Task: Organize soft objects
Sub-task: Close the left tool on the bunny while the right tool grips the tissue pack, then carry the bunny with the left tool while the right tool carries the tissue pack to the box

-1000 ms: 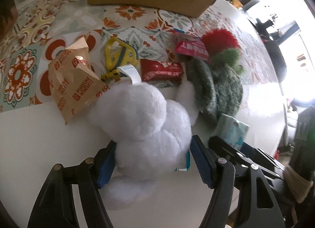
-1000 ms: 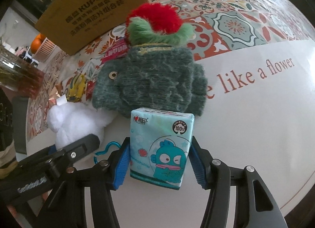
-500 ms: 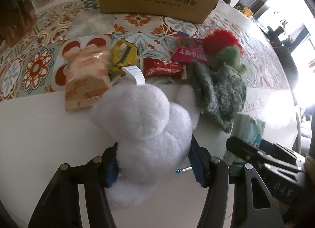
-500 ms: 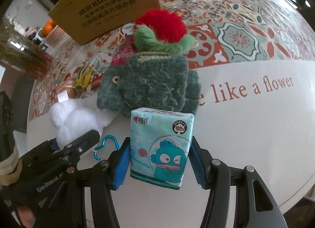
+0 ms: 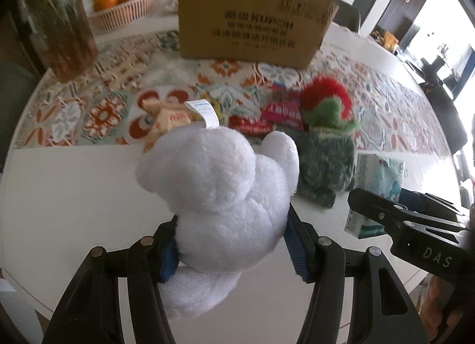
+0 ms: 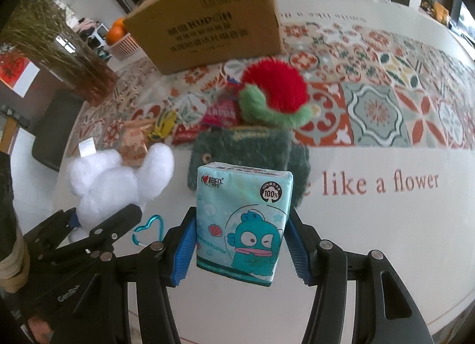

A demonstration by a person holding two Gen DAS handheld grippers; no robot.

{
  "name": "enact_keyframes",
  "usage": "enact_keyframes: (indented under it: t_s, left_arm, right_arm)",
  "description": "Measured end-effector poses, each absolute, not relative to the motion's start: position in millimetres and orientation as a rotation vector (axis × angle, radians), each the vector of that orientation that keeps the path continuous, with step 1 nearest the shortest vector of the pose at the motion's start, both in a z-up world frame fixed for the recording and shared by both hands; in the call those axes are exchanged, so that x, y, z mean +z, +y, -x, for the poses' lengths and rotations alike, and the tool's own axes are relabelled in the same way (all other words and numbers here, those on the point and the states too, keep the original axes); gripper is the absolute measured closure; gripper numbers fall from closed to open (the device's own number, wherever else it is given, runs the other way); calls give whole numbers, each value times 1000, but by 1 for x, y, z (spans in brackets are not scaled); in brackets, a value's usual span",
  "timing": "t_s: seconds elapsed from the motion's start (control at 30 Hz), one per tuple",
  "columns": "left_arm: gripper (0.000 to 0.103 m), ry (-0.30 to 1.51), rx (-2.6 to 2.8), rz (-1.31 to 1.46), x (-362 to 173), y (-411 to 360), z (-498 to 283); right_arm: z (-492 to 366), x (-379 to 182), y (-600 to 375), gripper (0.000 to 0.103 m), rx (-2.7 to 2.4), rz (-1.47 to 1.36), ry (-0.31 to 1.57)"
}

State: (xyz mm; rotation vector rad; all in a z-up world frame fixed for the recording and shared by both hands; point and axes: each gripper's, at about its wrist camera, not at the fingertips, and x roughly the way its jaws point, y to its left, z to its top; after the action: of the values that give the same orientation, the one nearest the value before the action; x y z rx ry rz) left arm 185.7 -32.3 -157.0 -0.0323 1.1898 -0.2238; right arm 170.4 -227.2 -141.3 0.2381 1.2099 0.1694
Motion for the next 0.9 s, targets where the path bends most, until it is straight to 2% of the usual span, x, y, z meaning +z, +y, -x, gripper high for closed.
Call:
enact_keyframes:
  t_s: [0.9]
  left_arm:
    - [44,862,-258,-8,-58,-22,-238]
  right_arm:
    - [-219,-52,-214,46,142,-227,903]
